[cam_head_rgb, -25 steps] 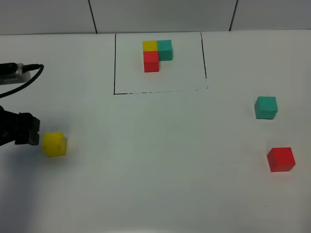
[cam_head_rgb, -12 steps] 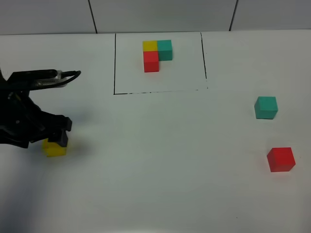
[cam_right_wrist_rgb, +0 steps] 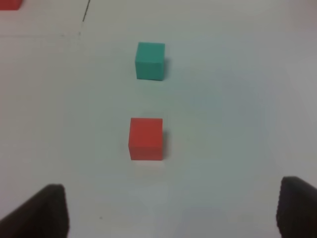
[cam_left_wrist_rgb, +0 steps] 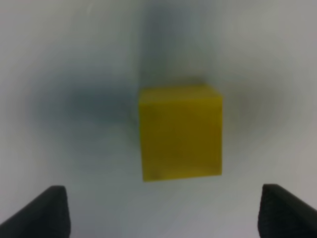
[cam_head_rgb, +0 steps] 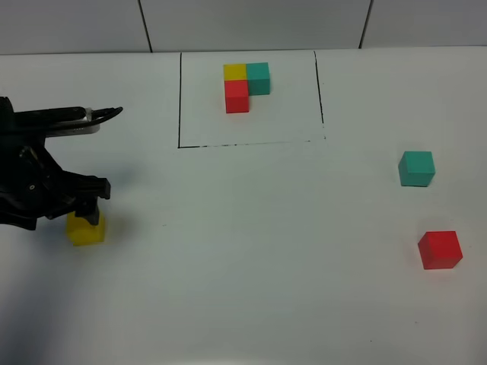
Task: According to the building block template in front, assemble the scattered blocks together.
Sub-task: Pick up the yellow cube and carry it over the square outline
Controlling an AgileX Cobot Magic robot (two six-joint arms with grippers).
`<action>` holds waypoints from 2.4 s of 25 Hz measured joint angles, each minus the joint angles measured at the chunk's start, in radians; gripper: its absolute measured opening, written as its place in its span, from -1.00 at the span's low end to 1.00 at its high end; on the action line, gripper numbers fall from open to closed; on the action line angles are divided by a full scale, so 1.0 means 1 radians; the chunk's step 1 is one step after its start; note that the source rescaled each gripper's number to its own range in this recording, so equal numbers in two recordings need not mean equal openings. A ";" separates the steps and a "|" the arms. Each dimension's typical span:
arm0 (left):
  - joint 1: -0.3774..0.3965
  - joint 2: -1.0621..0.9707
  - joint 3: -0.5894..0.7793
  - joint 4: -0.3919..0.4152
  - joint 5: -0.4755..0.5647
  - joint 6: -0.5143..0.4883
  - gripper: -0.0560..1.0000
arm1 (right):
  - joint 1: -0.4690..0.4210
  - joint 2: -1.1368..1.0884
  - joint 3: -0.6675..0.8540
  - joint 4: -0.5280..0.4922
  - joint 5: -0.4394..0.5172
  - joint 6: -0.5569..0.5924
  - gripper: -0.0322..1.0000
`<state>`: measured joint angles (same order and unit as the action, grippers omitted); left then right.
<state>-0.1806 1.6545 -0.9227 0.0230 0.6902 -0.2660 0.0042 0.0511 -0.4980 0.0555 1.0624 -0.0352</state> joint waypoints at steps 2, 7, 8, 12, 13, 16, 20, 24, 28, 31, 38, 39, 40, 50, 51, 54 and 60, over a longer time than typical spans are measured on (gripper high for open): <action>0.000 0.006 0.000 -0.023 -0.020 -0.001 0.50 | 0.000 0.000 0.000 0.000 0.000 0.000 0.47; 0.000 0.059 -0.001 -0.034 -0.020 -0.003 0.50 | 0.000 0.000 0.000 0.000 0.000 0.000 0.47; 0.000 0.071 -0.001 -0.034 -0.019 -0.004 0.50 | 0.000 0.000 0.000 0.000 0.000 0.000 0.47; 0.000 0.109 -0.001 -0.033 -0.032 -0.005 0.50 | 0.000 0.000 0.000 0.000 0.000 0.000 0.47; 0.000 0.117 -0.001 -0.033 -0.038 -0.005 0.50 | 0.000 0.000 0.000 0.000 0.000 0.000 0.47; 0.000 0.144 -0.002 -0.033 -0.066 -0.006 0.50 | 0.000 0.000 0.000 0.000 0.000 0.000 0.47; 0.000 0.182 -0.002 -0.033 -0.093 -0.006 0.42 | 0.000 0.000 0.000 0.000 0.000 0.000 0.47; 0.000 0.188 -0.002 -0.033 -0.112 -0.006 -0.21 | 0.000 0.000 0.000 0.000 0.000 0.000 0.47; 0.000 0.188 -0.002 -0.033 -0.113 -0.006 -0.89 | 0.000 0.000 0.000 0.000 0.000 0.000 0.47; 0.000 0.188 -0.003 -0.033 -0.113 -0.004 -0.89 | 0.000 0.000 0.000 0.000 0.000 0.000 0.47; -0.018 0.188 -0.116 -0.032 0.012 0.245 -0.89 | 0.000 0.000 0.000 0.000 0.000 0.000 0.47; -0.030 0.188 -0.143 -0.032 0.039 0.299 -0.89 | 0.000 0.000 0.000 0.000 0.000 0.000 0.47; -0.041 0.189 -0.170 -0.032 0.061 0.363 -0.89 | 0.000 0.000 0.000 0.000 0.000 0.000 0.47; -0.186 0.251 -0.454 -0.029 0.259 0.867 -0.89 | 0.000 0.000 0.000 0.000 0.000 0.000 0.47; -0.200 0.277 -0.488 -0.028 0.294 0.905 -0.89 | 0.000 0.000 0.000 0.000 0.000 0.000 0.47; -0.254 0.364 -0.623 -0.028 0.400 0.996 -0.89 | 0.000 0.000 0.000 0.000 0.000 0.000 0.47; -0.336 0.535 -0.872 -0.023 0.503 1.155 -0.89 | 0.000 0.000 0.000 0.000 0.000 0.000 0.47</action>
<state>-0.5161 2.1900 -1.7943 0.0000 1.1929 0.8891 0.0042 0.0511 -0.4980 0.0555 1.0624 -0.0352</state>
